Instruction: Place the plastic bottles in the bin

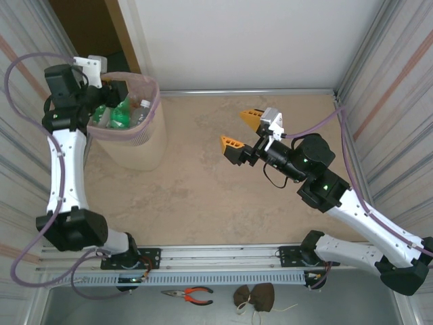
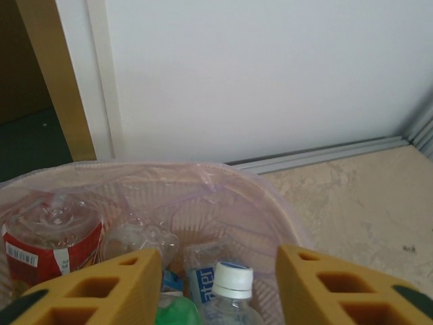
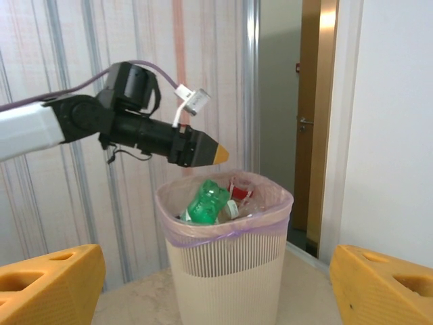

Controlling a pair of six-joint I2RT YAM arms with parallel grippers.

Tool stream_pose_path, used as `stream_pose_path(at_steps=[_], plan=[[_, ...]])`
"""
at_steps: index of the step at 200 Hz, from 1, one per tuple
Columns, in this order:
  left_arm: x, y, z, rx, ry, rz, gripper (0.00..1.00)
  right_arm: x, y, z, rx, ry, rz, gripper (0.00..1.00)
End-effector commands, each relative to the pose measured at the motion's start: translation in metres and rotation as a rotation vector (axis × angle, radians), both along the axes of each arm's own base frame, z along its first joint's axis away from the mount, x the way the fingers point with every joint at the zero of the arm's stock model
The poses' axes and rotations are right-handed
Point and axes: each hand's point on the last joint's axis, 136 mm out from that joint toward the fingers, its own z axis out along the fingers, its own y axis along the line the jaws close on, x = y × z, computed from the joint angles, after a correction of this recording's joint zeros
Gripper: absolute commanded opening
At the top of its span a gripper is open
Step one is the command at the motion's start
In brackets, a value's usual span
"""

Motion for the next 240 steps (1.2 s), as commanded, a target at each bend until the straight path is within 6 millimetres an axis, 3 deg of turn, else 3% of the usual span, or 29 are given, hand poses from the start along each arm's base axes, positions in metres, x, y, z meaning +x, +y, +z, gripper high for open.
stream_pose_path(at_steps=[1, 29, 53, 85, 136, 178, 211, 240], plan=[[0.009, 0.003, -0.008, 0.012, 0.056, -0.006, 0.42, -0.001, -0.006, 0.005, 0.02, 0.0, -0.011, 0.85], [0.023, 0.012, -0.025, 0.031, 0.139, 0.025, 0.37, -0.001, -0.005, 0.004, 0.019, 0.004, -0.006, 0.85], [0.019, 0.012, -0.038, 0.031, 0.201, 0.024, 0.36, -0.002, -0.007, 0.006, 0.024, 0.002, -0.007, 0.85], [0.005, 0.014, -0.051, 0.049, 0.257, 0.038, 0.35, -0.002, -0.005, 0.007, 0.028, 0.001, 0.001, 0.85], [-0.023, 0.014, -0.047, 0.075, 0.272, 0.056, 0.35, -0.003, -0.004, 0.008, 0.03, 0.0, 0.006, 0.85], [-0.045, 0.012, -0.059, 0.073, 0.31, 0.067, 0.35, -0.003, -0.002, 0.009, 0.024, 0.004, 0.016, 0.85], [-0.053, 0.014, -0.067, 0.074, 0.333, 0.079, 0.35, -0.004, -0.001, 0.01, 0.019, 0.002, 0.022, 0.85], [-0.053, 0.017, -0.089, 0.065, 0.39, 0.083, 0.31, -0.003, 0.001, 0.01, 0.016, 0.003, 0.03, 0.85]])
